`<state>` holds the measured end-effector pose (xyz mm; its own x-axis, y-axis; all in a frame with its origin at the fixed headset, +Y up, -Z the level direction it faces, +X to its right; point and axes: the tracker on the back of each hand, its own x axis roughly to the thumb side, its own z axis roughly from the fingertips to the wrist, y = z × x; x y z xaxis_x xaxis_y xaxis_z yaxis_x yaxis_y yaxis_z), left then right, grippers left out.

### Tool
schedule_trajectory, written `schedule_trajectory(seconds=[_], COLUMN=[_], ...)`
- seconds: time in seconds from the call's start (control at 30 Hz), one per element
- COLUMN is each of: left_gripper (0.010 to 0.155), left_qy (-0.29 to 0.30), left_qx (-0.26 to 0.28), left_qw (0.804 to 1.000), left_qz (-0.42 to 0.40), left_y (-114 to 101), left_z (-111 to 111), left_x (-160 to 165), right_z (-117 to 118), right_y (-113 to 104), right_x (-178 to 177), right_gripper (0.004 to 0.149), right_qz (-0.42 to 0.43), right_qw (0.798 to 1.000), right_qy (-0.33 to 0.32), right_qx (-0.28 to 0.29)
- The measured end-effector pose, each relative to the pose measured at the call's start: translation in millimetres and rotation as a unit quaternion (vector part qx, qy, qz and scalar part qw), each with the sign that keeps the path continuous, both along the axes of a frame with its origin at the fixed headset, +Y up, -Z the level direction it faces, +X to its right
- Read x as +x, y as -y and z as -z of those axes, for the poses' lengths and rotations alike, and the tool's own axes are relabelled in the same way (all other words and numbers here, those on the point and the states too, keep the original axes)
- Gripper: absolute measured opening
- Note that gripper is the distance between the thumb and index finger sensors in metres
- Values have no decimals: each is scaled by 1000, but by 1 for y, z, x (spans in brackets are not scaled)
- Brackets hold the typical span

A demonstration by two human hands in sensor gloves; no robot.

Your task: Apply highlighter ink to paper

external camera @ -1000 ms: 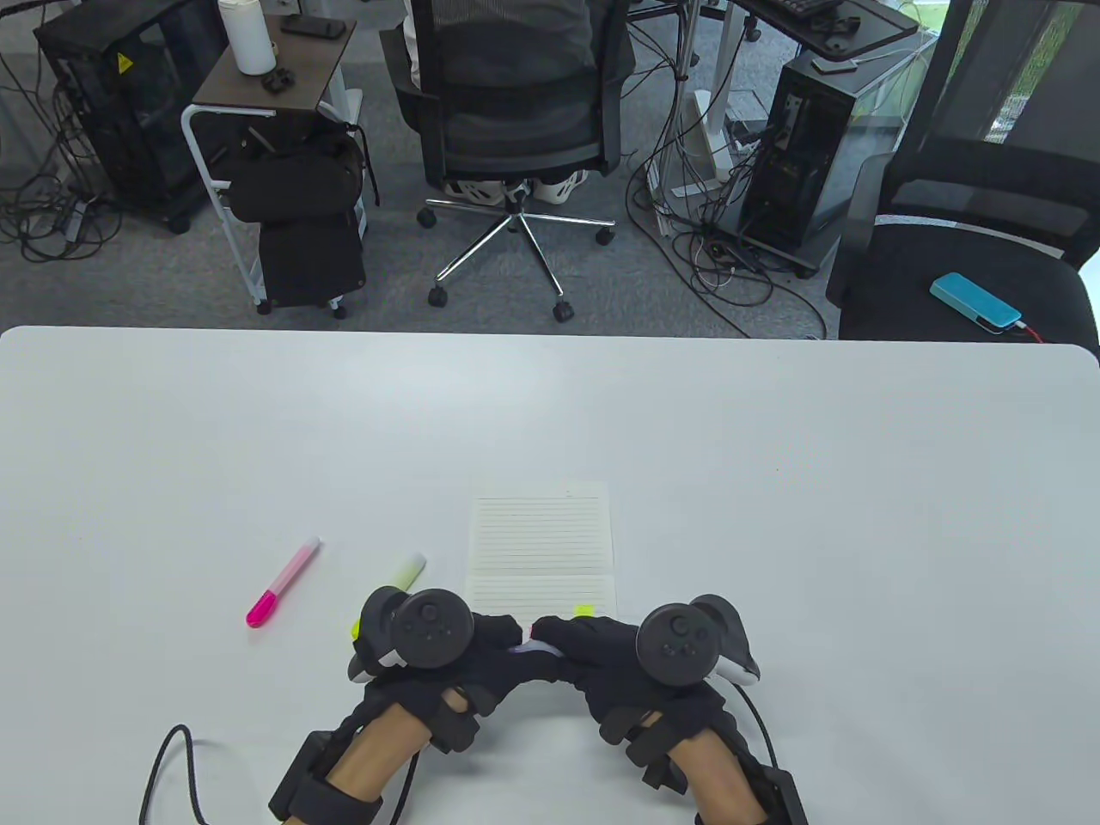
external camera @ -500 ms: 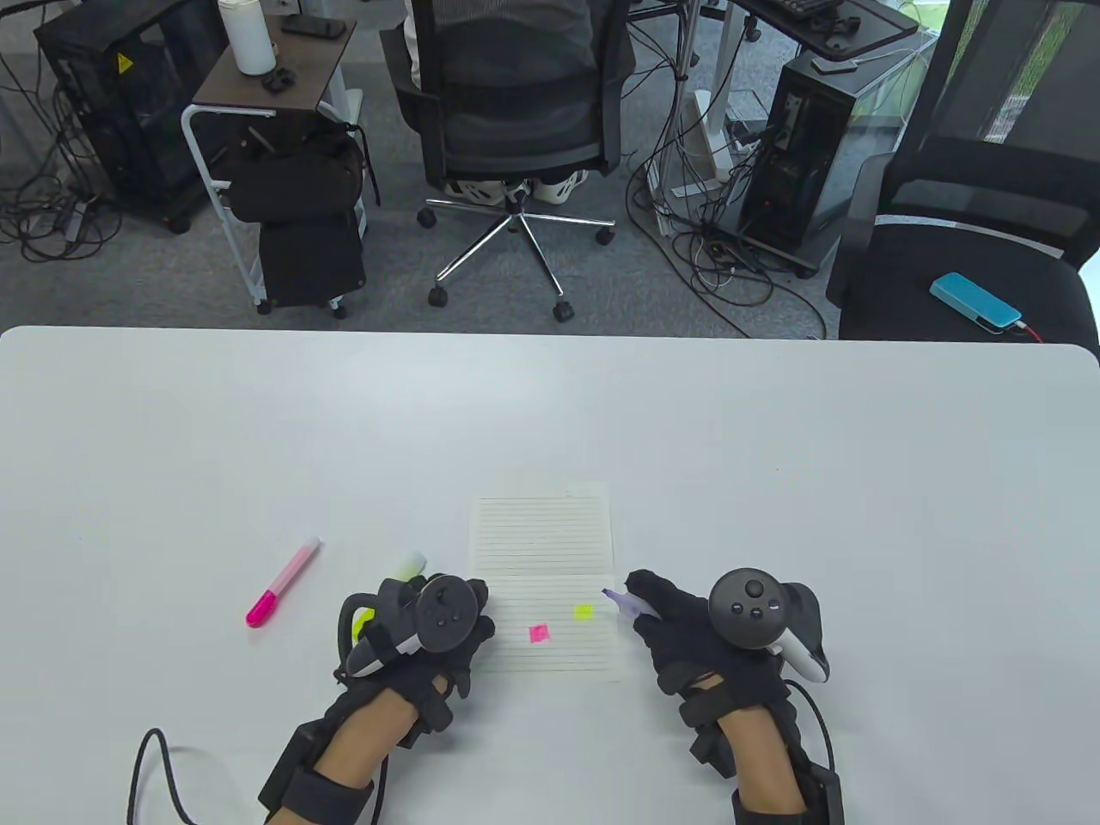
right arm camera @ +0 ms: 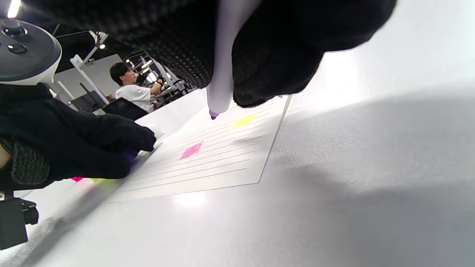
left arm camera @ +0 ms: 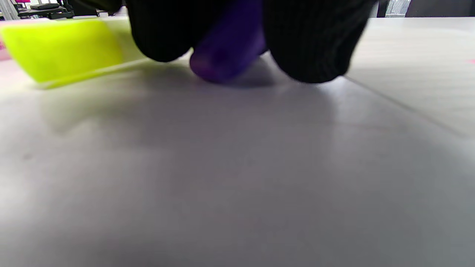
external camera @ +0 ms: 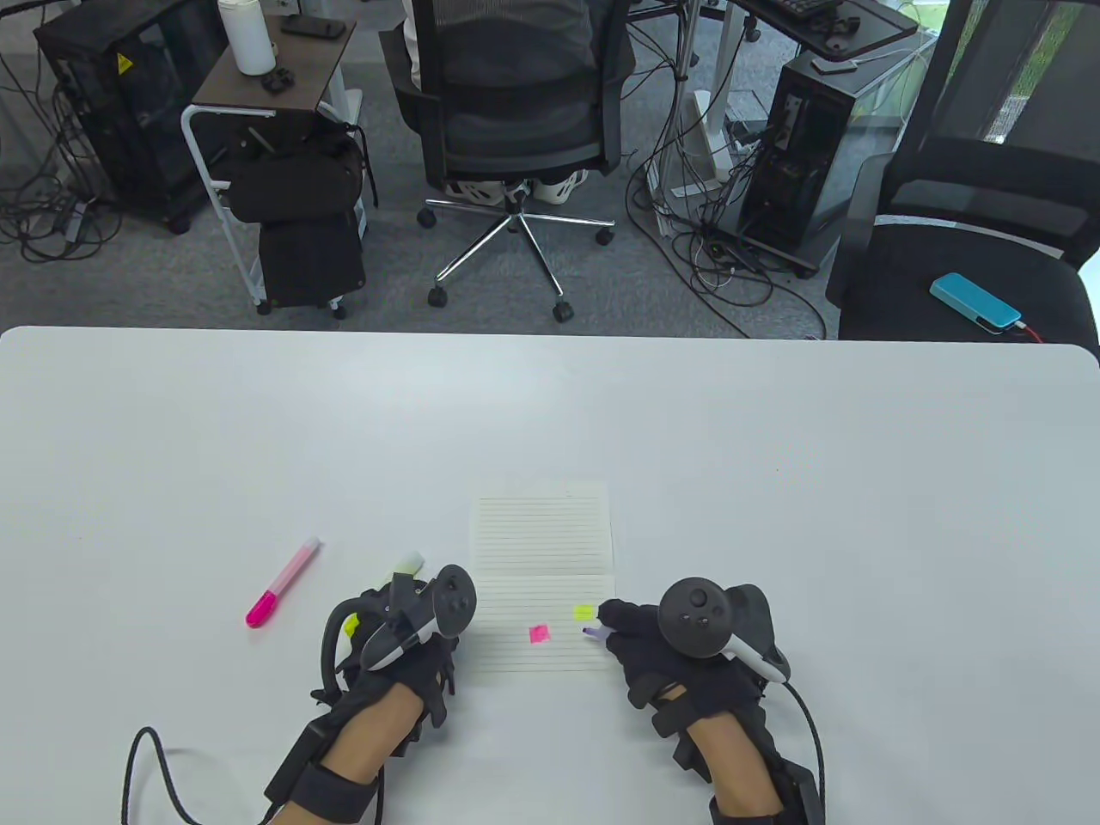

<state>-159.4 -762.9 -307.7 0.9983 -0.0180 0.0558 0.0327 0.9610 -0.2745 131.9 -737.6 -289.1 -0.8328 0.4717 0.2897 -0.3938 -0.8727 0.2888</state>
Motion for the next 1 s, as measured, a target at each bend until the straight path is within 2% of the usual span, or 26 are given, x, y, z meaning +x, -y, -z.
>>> schedule_trajectory(seconds=[0.1,0.2,0.27,0.37,0.53,0.87,1.0], left_gripper=[76,72,68,66,66,65,65], left_qy=[21,131,200,244,250,245,241], left_qx=[22,42,35,15,-40,-58,-66], left_qw=[1000,990,977,967,965,964,964], left_qz=[-7,-41,-69,-77,-65,-86,-93], left_y=[-5,-12,-12,-8,5,7,7], left_z=[-6,-18,-27,-37,-37,-33,-32], left_x=[9,34,52,71,76,73,72], right_z=[-1,-1,0,0,1,3,0], right_y=[-1,-2,-1,1,2,8,4], right_x=[-4,-6,-7,-9,-12,-20,-22], right_gripper=[43,44,44,44,43,43,42], right_qz=[-12,-24,-32,-38,-45,-71,-75], right_qw=[1000,1000,999,999,999,997,997], right_qy=[-3,-4,-5,-7,-10,-17,-24], right_qx=[10,19,19,13,10,8,-21])
